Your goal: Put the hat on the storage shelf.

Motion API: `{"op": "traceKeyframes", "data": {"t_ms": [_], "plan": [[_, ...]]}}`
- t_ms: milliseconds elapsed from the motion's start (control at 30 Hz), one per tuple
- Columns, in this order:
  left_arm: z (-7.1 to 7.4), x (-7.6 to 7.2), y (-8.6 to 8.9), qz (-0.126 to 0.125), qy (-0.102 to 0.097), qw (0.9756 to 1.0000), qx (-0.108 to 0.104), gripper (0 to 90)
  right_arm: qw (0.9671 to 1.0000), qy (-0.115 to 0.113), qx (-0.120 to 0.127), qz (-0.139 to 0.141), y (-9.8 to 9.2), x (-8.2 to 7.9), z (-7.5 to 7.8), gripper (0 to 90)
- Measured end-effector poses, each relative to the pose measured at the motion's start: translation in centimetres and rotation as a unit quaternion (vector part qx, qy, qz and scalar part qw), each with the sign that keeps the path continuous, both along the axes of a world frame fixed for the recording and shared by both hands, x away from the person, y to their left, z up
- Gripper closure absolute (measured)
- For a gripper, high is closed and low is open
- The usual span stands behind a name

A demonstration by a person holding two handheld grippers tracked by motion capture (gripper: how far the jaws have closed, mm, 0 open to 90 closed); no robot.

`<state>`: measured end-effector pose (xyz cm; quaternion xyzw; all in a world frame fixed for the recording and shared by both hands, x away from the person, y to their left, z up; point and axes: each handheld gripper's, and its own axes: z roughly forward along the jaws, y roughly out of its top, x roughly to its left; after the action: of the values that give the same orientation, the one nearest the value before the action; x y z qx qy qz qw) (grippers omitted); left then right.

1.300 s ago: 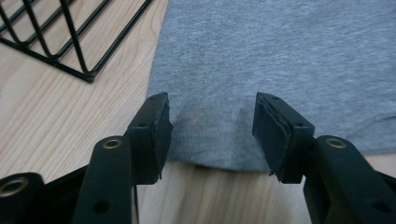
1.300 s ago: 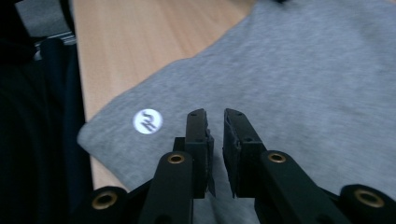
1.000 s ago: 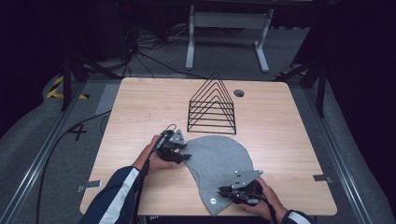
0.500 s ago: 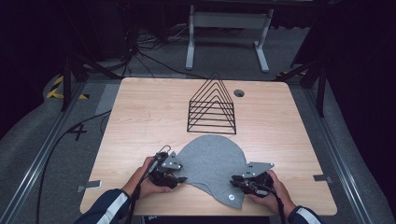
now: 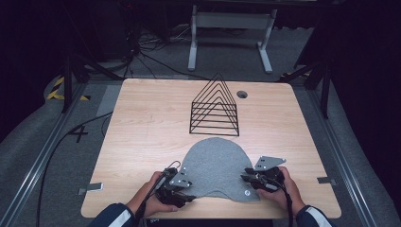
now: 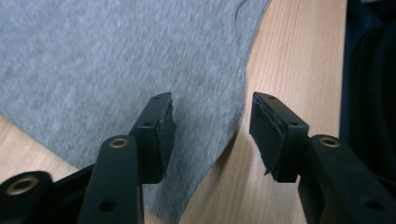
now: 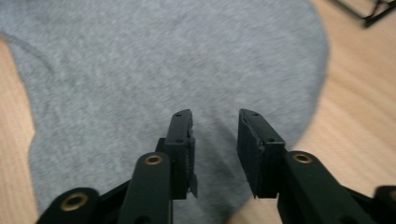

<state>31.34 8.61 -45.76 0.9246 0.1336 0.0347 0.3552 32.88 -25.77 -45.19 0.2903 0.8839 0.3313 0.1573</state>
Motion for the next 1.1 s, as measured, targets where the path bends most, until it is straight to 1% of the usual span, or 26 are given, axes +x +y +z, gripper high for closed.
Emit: {"op": "traceKeyframes", "data": {"t_ms": [33, 67, 133, 200, 267, 300, 333, 367, 400, 433, 467, 500, 533, 567, 600, 667, 700, 733, 767, 800, 867, 900, 933, 1033, 1067, 1100], "plan": [[0.3, 0.3, 0.2, 0.016, -0.009, 0.9998, -0.008, 43.9, 0.9998, -0.006, 0.014, -0.013, -0.3, 0.4, 0.6, 59.8], [0.7, 1.3, 0.7, 0.040, -0.013, 0.9989, -0.020, 41.1, 0.9997, -0.009, 0.017, -0.017, -0.5, 0.7, 0.8, 57.3], [1.2, 2.3, 1.2, 0.067, -0.018, 0.9971, -0.030, 37.3, 0.9992, -0.008, 0.029, -0.027, -0.7, 1.4, 1.3, 53.2], [1.4, 3.8, 1.6, 0.085, -0.018, 0.9957, -0.034, 32.8, 0.9988, -0.010, 0.032, -0.035, -0.8, 2.0, 1.5, 48.9], [1.3, 5.6, 1.4, 0.100, -0.022, 0.9945, -0.022, 29.6, 0.9986, 0.002, 0.030, -0.042, -0.7, 2.9, 1.4, 43.6], [1.1, 6.2, 1.4, 0.104, -0.025, 0.9940, -0.021, 27.8, 0.9984, 0.003, 0.027, -0.049, -0.7, 3.4, 1.3, 42.5], [1.1, 6.2, 1.4, 0.104, -0.025, 0.9940, -0.021, 27.3, 0.9984, 0.003, 0.027, -0.049, -0.7, 3.4, 1.3, 42.5], [0.8, 7.4, 1.1, 0.106, -0.012, 0.9943, -0.011, 27.3, 0.9982, 0.007, 0.028, -0.052, -0.7, 3.7, 1.1, 39.6], [0.6, 8.1, 0.8, 0.105, -0.005, 0.9944, -0.006, 24.7, 0.9977, 0.019, 0.030, -0.057, -0.7, 4.3, 0.9, 35.7], [0.5, 8.9, 0.5, 0.104, -0.003, 0.9946, -0.005, 22.8, 0.9974, 0.024, 0.030, -0.061, -0.6, 4.6, 0.7, 35.2], [0.4, 9.2, 0.4, 0.104, -0.004, 0.9946, -0.005, 22.7, 0.9972, 0.028, 0.026, -0.064, -0.4, 4.9, 0.6, 32.8], [0.2, 9.7, 0.1, 0.103, -0.012, 0.9946, -0.002, 22.7, 0.9972, 0.028, 0.025, -0.065, -0.3, 5.0, 0.5, 31.0], [0.0, 10.2, -0.2, 0.103, -0.008, 0.9946, 0.006, 22.5, 0.9970, 0.032, 0.027, -0.065, -0.1, 5.2, 0.5, 30.7], [-0.1, 10.6, -0.4, 0.099, -0.006, 0.9951, 0.003, 21.7, 0.9970, 0.034, 0.026, -0.064, 0.1, 5.3, 0.4, 28.3], [-0.2, 10.9, -0.6, 0.098, -0.004, 0.9952, 0.006, 21.5, 0.9970, 0.033, 0.024, -0.065, 0.3, 5.4, 0.4, 27.0], [-0.5, 11.2, -0.9, 0.100, 0.002, 0.9950, -0.002, 21.1, 0.9969, 0.034, 0.019, -0.068, 0.7, 5.7, 0.3, 26.6], [-0.5, 11.3, -0.9, 0.098, 0.005, 0.9951, -0.001, 20.7, 0.9971, 0.032, 0.019, -0.066, 0.8, 5.9, 0.3, 26.0], [-0.8, 11.4, -1.1, 0.095, 0.009, 0.9954, 0.006, 20.5, 0.9969, 0.037, 0.020, -0.067, 0.9, 6.0, 0.2, 25.4], [-1.0, 11.3, -1.2, 0.094, 0.012, 0.9955, 0.000, 18.0, 0.9968, 0.040, 0.018, -0.067, 1.0, 6.1, 0.1, 24.6], [-1.0, 11.2, -1.2, 0.093, 0.013, 0.9956, 0.001, 14.7, 0.9967, 0.042, 0.014, -0.068, 1.2, 6.3, -0.1, 23.6], [-1.0, 11.1, -1.3, 0.095, 0.007, 0.9954, 0.010, 15.0, 0.9963, 0.049, 0.002, -0.070, 1.5, 6.4, -0.5, 19.5], [-1.0, 10.9, -1.5, 0.094, 0.001, 0.9955, 0.013, 14.8, 0.9964, 0.046, 0.004, -0.072, 1.5, 6.4, -0.6, 18.7], [-1.0, 10.8, -1.5, 0.098, 0.002, 0.9951, 0.012, 14.7, 0.9963, 0.043, 0.005, -0.074, 1.6, 6.4, -0.7, 18.5], [-1.0, 10.5, -1.6, 0.107, 0.001, 0.9942, 0.010, 14.8, 0.9964, 0.043, 0.004, -0.074, 1.6, 6.4, -0.7, 18.7], [-0.9, 10.4, -1.7, 0.111, 0.005, 0.9937, 0.016, 14.8, 0.9964, 0.044, 0.004, -0.072, 1.6, 6.4, -0.6, 21.0], [-0.8, 10.4, -1.8, 0.106, 0.004, 0.9941, 0.019, 15.6, 0.9970, 0.044, 0.005, -0.064, 1.5, 6.3, -0.6, 26.5]]}}
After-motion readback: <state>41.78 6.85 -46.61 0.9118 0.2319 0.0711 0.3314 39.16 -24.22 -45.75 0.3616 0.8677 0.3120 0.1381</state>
